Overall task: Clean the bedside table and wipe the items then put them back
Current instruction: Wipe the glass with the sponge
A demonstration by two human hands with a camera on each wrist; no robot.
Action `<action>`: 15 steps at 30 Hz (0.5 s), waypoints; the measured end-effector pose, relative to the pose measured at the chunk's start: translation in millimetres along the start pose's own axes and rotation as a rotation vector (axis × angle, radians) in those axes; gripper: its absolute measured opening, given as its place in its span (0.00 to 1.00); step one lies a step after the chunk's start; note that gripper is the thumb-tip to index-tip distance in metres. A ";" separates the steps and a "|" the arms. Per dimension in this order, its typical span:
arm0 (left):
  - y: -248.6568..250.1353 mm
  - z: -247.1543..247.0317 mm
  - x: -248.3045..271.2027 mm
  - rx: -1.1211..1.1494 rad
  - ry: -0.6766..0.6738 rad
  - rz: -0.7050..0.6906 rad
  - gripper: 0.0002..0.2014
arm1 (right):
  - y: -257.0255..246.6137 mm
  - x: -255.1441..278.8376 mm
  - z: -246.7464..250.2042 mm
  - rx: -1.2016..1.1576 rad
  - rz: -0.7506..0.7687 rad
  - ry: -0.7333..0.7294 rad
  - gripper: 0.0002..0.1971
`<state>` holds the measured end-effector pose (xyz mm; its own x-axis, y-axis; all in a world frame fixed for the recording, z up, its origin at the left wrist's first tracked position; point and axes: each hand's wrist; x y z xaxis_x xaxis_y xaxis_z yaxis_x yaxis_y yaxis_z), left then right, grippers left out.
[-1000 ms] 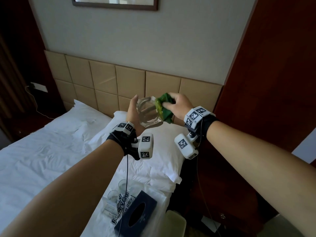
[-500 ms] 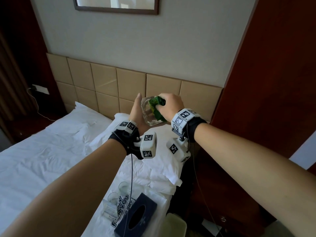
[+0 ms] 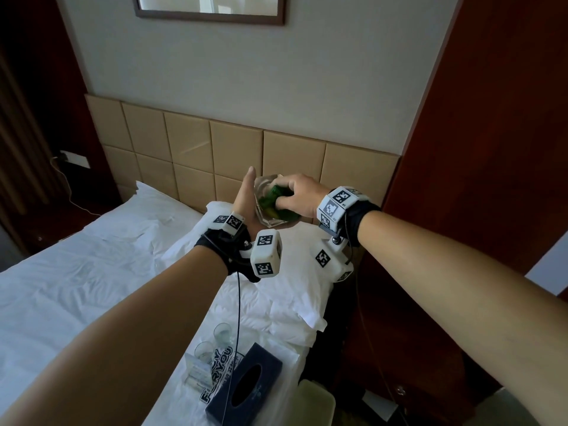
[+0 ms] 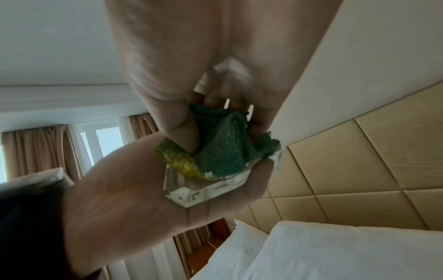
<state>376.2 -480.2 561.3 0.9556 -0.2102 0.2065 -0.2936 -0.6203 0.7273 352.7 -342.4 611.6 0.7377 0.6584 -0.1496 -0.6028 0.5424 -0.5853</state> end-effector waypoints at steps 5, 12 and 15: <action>-12.1 4.7 -0.2 -0.053 0.041 -0.004 0.34 | -2.5 6.6 -0.4 0.198 -0.021 -0.149 0.09; -6.0 22.0 11.9 -0.075 0.163 -0.115 0.29 | 14.7 14.0 4.4 -0.009 -0.117 -0.063 0.17; -0.5 31.2 20.8 -0.101 0.183 -0.114 0.30 | 25.1 16.8 2.7 -0.117 -0.104 0.009 0.29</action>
<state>395.4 -507.8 544.8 0.9738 0.0033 0.2275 -0.1879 -0.5517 0.8126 349.2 -316.3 596.6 0.7975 0.5965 -0.0899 -0.4835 0.5428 -0.6867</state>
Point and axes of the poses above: each hand's wrist, its own x-axis away from the middle knuckle, its own z-axis out of the back of the hand, y = z × x, and after that the axes turned 3 degrees about z, right-handed
